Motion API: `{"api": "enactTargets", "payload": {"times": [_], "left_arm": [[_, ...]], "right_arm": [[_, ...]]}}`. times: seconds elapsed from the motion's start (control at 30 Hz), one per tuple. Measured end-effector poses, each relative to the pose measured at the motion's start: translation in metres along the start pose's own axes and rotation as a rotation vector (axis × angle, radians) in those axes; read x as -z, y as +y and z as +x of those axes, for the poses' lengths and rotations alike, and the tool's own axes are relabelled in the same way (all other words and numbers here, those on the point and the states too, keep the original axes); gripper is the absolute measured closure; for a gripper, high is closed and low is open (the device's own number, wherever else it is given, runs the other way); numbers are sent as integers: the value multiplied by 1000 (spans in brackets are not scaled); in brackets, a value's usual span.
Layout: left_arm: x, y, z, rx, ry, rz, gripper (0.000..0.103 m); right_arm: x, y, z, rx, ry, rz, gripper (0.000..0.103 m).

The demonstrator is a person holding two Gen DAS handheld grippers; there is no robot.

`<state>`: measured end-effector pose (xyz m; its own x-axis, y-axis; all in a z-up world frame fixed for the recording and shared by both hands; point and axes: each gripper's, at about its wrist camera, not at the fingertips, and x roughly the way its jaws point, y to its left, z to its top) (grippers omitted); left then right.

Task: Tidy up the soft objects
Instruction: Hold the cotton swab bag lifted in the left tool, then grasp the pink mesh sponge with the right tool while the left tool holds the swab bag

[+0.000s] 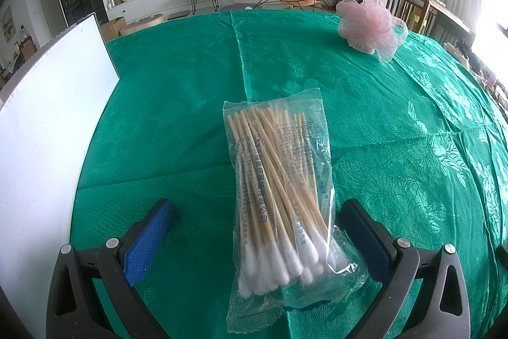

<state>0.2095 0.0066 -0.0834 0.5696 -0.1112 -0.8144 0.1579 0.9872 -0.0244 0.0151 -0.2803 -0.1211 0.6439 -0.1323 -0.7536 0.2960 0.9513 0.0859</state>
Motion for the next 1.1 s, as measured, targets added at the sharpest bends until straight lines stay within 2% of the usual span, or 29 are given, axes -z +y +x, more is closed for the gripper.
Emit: {"api": "enactTargets", "payload": {"times": [0.07, 0.17, 0.27, 0.33, 0.4, 0.5, 0.63, 0.67, 0.7, 0.73, 0.93, 1.1], "left_arm": [[0, 0, 0, 0, 0, 0, 0], [0, 0, 0, 0, 0, 0, 0], [0, 1, 0, 0, 0, 0, 0], [0, 0, 0, 0, 0, 0, 0], [0, 0, 0, 0, -1, -1, 0], [0, 0, 0, 0, -1, -1, 0], [0, 0, 0, 0, -1, -1, 0], [0, 0, 0, 0, -1, -1, 0], [0, 0, 0, 0, -1, -1, 0], [0, 0, 0, 0, -1, -1, 0], [0, -1, 1, 0, -1, -1, 0], [0, -1, 1, 0, -1, -1, 0]], "right_arm": [[-22, -1, 4, -51, -28, 33, 16], [-76, 17, 22, -112, -38, -10, 16], [-145, 59, 38, -169, -136, -114, 16], [-180, 89, 52, -196, -157, -173, 16], [-214, 124, 78, -203, -131, -237, 16], [-242, 166, 127, -173, -45, -309, 16], [-249, 190, 185, -115, 84, -334, 17], [-248, 190, 194, -103, 107, -332, 21], [-246, 188, 199, -101, 115, -322, 60], [-244, 184, 198, -95, 112, -312, 86], [-220, 147, 143, -159, -3, -213, 86], [-164, 113, 69, -206, -40, -196, 86]]}}
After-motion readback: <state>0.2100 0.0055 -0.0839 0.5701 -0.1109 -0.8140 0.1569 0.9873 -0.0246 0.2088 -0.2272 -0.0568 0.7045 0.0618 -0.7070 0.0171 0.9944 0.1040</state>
